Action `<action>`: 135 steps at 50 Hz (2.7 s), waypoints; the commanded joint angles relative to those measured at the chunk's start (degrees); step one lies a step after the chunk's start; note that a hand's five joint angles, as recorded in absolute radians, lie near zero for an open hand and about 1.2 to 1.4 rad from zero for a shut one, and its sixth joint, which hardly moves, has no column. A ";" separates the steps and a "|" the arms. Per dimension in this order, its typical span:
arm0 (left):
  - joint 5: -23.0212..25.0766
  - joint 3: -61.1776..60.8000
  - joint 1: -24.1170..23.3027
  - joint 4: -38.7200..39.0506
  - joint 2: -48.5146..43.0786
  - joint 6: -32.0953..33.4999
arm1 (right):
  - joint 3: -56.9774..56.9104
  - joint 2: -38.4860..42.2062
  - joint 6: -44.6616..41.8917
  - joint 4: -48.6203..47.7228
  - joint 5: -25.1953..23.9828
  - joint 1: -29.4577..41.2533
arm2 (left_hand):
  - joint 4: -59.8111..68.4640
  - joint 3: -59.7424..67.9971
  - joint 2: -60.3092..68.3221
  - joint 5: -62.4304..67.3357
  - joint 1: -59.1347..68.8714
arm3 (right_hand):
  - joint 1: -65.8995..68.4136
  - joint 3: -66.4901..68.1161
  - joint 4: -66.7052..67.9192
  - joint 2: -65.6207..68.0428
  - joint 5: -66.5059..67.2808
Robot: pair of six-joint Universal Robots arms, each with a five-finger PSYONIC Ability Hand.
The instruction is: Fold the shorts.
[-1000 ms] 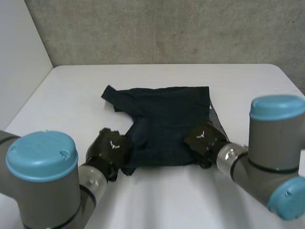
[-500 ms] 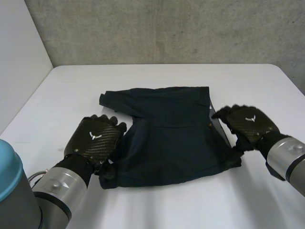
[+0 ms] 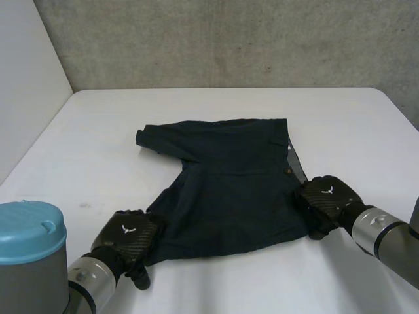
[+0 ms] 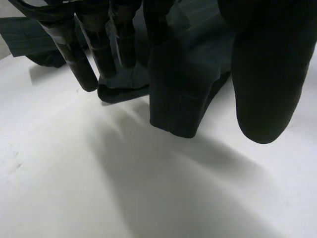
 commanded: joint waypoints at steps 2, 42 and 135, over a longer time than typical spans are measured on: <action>0.06 1.33 0.32 2.33 -2.12 -3.70 | -0.85 2.49 -0.28 -3.00 0.37 0.40 | 9.42 9.27 9.11 9.15 8.77 | 19.50 14.11 14.20 14.14 15.93; -5.03 14.60 1.90 2.25 6.08 22.57 | -21.76 -19.85 -0.19 23.63 4.93 4.60 | 58.85 58.71 58.54 58.59 58.21 | 47.38 41.99 42.08 42.02 43.81; -2.66 -2.89 -1.00 -9.45 11.32 38.04 | 5.92 -19.91 -26.03 43.23 13.03 7.87 | 58.85 58.71 58.54 58.59 58.21 | 47.38 41.99 42.08 42.02 43.81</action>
